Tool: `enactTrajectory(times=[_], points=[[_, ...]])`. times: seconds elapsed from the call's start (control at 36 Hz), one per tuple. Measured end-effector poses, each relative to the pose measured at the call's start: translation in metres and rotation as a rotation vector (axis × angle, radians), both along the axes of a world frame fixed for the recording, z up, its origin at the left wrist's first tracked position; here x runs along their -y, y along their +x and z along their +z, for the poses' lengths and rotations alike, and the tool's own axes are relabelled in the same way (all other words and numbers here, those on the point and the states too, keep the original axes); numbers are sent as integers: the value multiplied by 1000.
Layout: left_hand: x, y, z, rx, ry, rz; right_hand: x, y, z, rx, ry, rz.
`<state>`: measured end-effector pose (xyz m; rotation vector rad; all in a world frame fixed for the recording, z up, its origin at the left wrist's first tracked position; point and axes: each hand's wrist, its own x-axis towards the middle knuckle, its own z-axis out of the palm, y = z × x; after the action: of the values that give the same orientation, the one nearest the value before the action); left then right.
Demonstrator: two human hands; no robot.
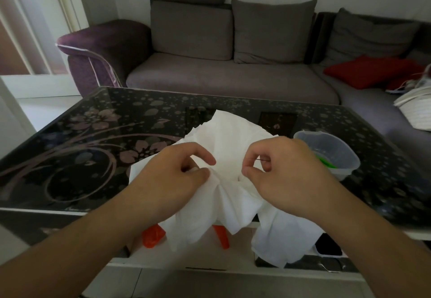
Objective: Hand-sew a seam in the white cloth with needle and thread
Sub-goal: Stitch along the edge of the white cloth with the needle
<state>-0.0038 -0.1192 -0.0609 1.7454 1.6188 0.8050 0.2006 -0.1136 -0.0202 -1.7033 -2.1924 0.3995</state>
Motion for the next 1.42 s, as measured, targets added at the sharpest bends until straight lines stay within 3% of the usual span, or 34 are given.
enactTrajectory(times=[0.42, 0.86, 1.42], points=[[-1, 2, 2, -36, -36, -72, -21, 5, -6, -343, 159, -178], [1, 2, 1, -28, -49, -83, -34, 14, -9, -450, 243, -362], [1, -1, 4, 60, -8, -137, -28, 21, 0, -567, 301, -293]])
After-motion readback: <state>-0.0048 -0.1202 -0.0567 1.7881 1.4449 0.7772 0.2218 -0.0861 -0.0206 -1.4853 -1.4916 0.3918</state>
